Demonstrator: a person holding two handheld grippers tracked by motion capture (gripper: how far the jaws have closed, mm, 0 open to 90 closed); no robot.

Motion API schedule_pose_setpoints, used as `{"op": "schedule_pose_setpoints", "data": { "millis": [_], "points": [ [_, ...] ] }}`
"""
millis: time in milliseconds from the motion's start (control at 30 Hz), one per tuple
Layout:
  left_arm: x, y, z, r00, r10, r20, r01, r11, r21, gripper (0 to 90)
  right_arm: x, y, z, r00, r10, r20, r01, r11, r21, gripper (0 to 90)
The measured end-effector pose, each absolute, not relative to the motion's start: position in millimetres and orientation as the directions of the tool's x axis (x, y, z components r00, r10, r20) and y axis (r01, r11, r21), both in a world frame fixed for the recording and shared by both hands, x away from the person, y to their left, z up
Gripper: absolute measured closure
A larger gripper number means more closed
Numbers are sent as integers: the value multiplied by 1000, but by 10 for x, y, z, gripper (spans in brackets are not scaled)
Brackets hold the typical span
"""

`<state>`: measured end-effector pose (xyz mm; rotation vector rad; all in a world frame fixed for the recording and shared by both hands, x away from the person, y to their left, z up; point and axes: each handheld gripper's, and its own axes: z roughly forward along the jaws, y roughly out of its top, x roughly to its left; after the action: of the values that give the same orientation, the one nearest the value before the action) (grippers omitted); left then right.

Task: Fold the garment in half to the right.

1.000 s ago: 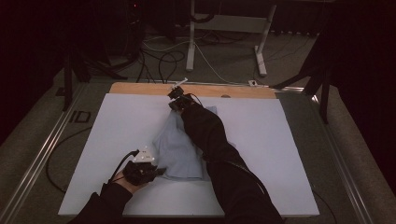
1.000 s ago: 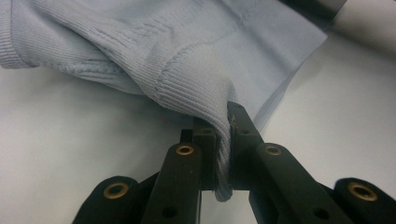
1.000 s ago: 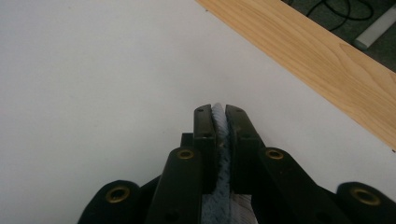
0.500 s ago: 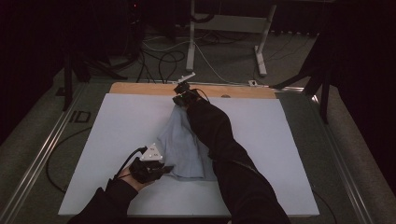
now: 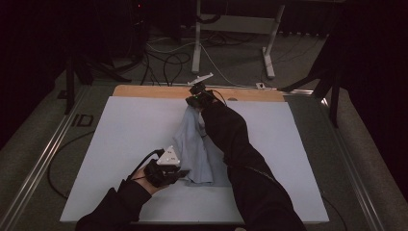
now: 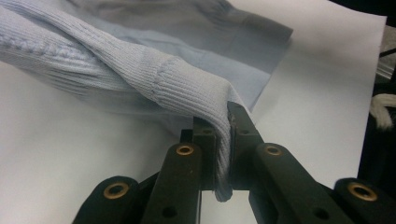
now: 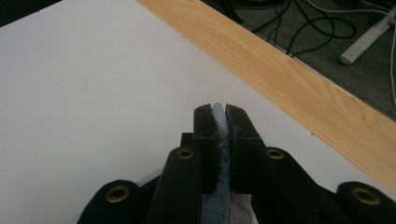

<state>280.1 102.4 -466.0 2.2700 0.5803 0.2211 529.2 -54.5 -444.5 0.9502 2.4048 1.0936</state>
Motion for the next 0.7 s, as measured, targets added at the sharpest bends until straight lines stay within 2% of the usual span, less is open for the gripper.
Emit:
{"op": "schedule_pose_setpoints", "data": {
  "millis": [700],
  "points": [
    [2925, 444, -4657, 922, 388, -17, 281, -636, 718, 860, 5289, -1044, -4473, -705, 709, -5, 444, 447, 777, 846]
  ]
}}
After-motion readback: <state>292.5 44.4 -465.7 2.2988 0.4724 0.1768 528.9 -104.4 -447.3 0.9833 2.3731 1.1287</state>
